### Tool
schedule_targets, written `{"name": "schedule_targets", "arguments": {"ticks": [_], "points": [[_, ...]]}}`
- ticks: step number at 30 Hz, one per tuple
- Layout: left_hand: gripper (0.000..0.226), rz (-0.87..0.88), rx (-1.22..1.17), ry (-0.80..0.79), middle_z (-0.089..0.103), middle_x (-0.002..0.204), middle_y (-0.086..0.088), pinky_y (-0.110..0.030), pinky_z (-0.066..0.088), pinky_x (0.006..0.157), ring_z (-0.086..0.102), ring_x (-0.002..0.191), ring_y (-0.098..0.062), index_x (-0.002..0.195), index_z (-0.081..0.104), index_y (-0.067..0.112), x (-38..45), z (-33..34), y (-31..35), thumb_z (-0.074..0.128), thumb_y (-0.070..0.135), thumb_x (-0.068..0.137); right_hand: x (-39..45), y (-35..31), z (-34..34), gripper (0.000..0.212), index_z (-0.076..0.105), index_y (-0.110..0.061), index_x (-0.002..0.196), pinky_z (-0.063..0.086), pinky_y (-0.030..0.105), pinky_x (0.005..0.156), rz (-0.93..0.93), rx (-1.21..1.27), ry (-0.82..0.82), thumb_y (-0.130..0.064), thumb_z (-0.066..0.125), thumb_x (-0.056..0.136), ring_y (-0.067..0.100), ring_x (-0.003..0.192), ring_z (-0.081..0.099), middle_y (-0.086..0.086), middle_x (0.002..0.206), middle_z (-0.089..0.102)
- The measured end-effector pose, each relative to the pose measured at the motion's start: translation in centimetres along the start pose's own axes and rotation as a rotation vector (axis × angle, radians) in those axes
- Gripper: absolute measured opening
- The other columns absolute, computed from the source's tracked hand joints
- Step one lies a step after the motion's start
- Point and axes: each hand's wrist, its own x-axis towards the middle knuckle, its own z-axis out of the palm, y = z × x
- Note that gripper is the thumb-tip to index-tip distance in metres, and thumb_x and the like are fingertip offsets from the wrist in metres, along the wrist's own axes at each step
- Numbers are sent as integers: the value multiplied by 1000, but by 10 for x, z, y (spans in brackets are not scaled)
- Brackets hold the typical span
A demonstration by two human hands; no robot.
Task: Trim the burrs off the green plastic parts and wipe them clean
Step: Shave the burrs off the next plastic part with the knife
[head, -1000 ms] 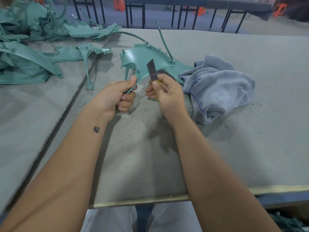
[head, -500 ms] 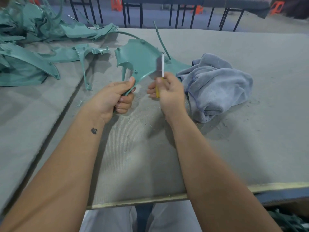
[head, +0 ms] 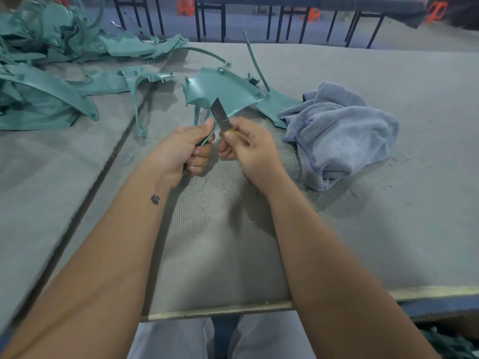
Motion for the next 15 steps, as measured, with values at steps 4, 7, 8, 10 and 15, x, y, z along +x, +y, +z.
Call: {"name": "schedule_targets", "arguments": {"ticks": [4,7,8,10,15], "points": [[37,-6,22,-17,25,42,10,-11,16,34,18,32,-3,69,41,20,0,-1,0,45,40,100,2,1,-7,23,57,-18,87,56,37,69,66,65,153,-1,46,99,16,66,61,2,69,61],[38,-5,0,-13,25,42,10,-11,16,34,18,32,-3,68,41,20,-1,-2,1,44,41,100,0,1,-6,18,57,-11,90,55,33,68,42,63,68,1,46,98,14,65,61,4,69,61],[38,-8,-18,-14,25,42,10,-12,15,34,18,32,-3,68,40,20,-2,-3,2,43,41,100,-1,1,-3,16,57,-7,91,55,30,68,29,45,-3,3,46,98,15,65,59,5,68,60],[38,-26,-44,-25,24,42,10,-14,13,34,18,31,-2,69,40,20,-2,-3,3,41,41,100,-2,-1,0,16,58,-6,92,55,27,67,25,32,-67,4,47,97,17,65,57,5,68,59],[37,-80,-49,-65,25,42,10,-16,13,34,18,31,-3,70,37,19,-3,-1,3,34,35,102,0,-1,-6,15,58,-5,94,54,27,67,39,65,6,3,46,98,16,65,59,5,68,59]]}}
